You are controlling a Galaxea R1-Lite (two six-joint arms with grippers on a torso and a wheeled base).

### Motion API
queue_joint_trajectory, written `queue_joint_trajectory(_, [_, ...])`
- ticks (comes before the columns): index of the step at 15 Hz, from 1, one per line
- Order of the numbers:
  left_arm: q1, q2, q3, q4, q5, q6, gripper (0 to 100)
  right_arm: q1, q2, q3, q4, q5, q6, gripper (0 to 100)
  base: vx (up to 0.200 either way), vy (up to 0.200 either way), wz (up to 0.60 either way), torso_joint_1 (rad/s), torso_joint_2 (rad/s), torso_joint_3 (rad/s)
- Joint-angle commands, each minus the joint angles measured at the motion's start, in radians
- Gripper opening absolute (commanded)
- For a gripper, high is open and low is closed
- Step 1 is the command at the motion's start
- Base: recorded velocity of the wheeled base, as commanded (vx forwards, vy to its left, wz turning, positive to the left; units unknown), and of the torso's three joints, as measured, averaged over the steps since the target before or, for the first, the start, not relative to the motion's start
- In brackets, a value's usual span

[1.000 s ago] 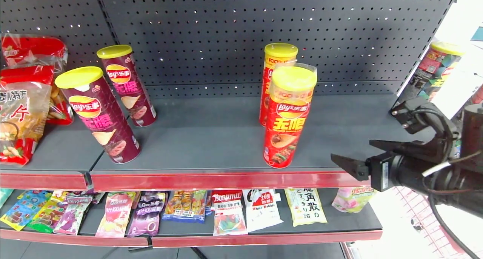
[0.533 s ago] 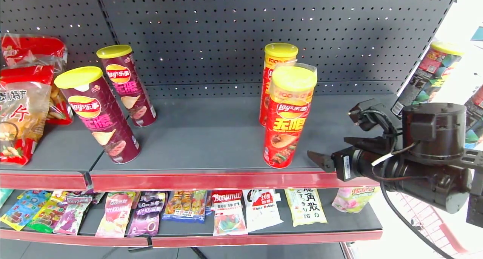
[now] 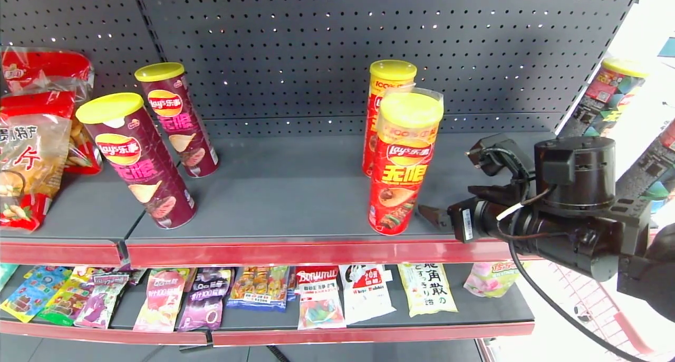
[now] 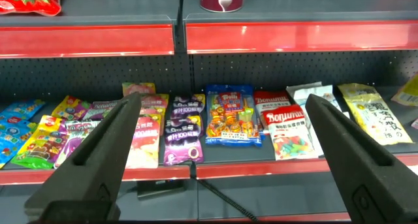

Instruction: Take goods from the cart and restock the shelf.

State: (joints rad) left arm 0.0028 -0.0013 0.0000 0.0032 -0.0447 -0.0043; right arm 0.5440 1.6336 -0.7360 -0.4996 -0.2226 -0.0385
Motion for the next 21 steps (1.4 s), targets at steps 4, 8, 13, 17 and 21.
queue_joint_trajectory(4, [0.0,0.001,0.0,0.0,0.0,0.0,100,0.001,0.005,-0.002,-0.001,0.0,0.0,100,0.0,0.0,0.0,0.0,0.0,0.0])
queue_joint_trajectory(8, [0.0,0.001,0.0,0.0,0.0,0.0,100,0.004,0.014,-0.002,-0.001,0.0,0.0,100,0.0,0.0,0.0,0.0,0.0,0.0])
queue_joint_trajectory(13, [0.0,0.001,0.0,0.0,0.0,0.0,100,0.02,0.037,-0.011,-0.002,0.0,0.0,100,0.0,0.0,0.0,0.0,0.0,0.0])
queue_joint_trajectory(17, [0.0,0.001,0.0,0.0,0.0,0.0,100,0.031,0.052,-0.043,-0.002,0.0,0.0,100,0.0,0.0,0.0,0.0,0.0,0.0])
queue_joint_trajectory(21, [0.0,0.001,0.0,0.0,0.0,0.0,100,0.053,0.066,-0.06,-0.002,-0.029,0.0,100,0.0,0.0,0.0,0.0,0.0,0.0])
